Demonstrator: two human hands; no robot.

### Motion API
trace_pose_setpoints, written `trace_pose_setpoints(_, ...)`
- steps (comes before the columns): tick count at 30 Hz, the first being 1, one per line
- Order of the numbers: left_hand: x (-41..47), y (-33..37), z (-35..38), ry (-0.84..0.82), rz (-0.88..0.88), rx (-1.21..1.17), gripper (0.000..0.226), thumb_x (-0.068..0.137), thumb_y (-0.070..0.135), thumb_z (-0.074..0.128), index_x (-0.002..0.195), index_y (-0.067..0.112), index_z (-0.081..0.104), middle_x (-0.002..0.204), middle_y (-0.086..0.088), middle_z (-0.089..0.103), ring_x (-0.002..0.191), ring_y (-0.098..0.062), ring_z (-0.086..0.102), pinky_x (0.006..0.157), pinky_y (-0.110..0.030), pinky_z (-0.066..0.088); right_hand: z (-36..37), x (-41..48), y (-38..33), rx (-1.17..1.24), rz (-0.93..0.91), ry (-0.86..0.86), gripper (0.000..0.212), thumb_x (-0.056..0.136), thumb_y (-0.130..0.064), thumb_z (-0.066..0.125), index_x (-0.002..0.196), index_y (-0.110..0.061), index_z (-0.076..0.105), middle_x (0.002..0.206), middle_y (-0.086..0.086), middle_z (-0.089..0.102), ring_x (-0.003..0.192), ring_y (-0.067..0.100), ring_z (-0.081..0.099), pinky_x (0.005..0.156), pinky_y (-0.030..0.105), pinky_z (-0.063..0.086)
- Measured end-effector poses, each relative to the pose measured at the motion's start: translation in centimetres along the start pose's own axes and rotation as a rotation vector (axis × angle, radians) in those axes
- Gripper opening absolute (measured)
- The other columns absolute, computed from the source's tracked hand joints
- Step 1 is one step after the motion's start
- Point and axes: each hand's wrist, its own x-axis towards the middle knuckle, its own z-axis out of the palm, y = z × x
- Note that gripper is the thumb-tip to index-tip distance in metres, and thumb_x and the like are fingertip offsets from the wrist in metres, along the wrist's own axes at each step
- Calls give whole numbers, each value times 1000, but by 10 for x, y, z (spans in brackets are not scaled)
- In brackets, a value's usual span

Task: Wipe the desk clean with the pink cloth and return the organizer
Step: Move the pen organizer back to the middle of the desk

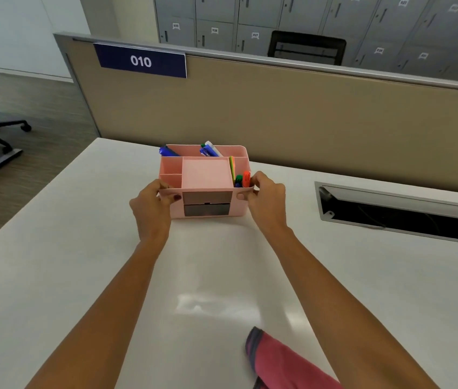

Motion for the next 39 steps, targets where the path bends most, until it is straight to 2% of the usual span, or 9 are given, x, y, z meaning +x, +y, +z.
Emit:
trace_pose_setpoints(4,-2,22,34,-72,47,-67,15,87,16,66,100,9,68,108,-8,71,83,-9,56,61,7,36,-31,5,24,12,23,79,15,83,-17,70,89,-7,60,89,9,70,59,6,48,49,3,31)
trace_pose_setpoints(6,-4,35,58,-110,78,-102,14,88,16,65,99,9,68,107,-9,71,83,-8,56,61,11,34,-49,11,38,18,38,135,15,82,-13,72,88,-5,61,89,9,70,59,2,46,52,-1,35)
trace_pose_setpoints(11,-3,59,103,-180,114,-158,16,88,17,64,101,8,68,109,-8,70,83,-6,55,63,10,34,-75,33,73,-41,78,194,20,78,-18,76,84,-8,60,89,8,71,66,10,50,55,4,29)
trace_pose_setpoints(16,3,68,130,-237,134,-188,19,89,17,63,103,5,67,112,-9,69,89,-11,59,65,8,37,-81,48,98,-23,119,219,23,76,-20,77,80,-16,55,90,7,70,74,17,57,66,23,49)
trace_pose_setpoints(20,6,72,146,-252,152,-172,20,88,17,64,104,5,67,113,-9,69,90,-8,57,65,7,37,-83,58,112,-30,122,229,22,75,-21,77,84,-12,59,95,8,71,71,10,53,59,6,36)
trace_pose_setpoints(24,7,71,157,-258,114,-160,17,88,19,64,102,9,67,115,-6,69,98,-13,62,73,-4,40,-80,63,118,-36,144,228,22,77,-21,75,89,-12,60,98,7,71,72,10,52,60,5,33)
trace_pose_setpoints(28,6,72,159,-260,109,-155,20,88,20,64,105,9,65,117,-6,67,93,-8,56,65,0,38,-77,62,118,-32,154,251,23,81,-20,72,98,-10,60,102,7,70,74,9,55,60,5,35)
trace_pose_setpoints(34,4,71,145,-341,82,-172,36,86,25,66,120,14,58,128,-5,62,118,-22,57,85,-23,46,-80,49,111,24,202,205,43,82,-18,70,121,-15,52,117,8,66,100,19,61,80,28,51)
trace_pose_setpoints(39,-11,75,115,-188,-3,-221,39,89,25,63,126,19,51,130,-5,61,117,-21,59,71,-1,36,-97,18,98,107,206,248,65,84,-4,66,139,-21,36,124,13,63,110,25,62,82,28,52)
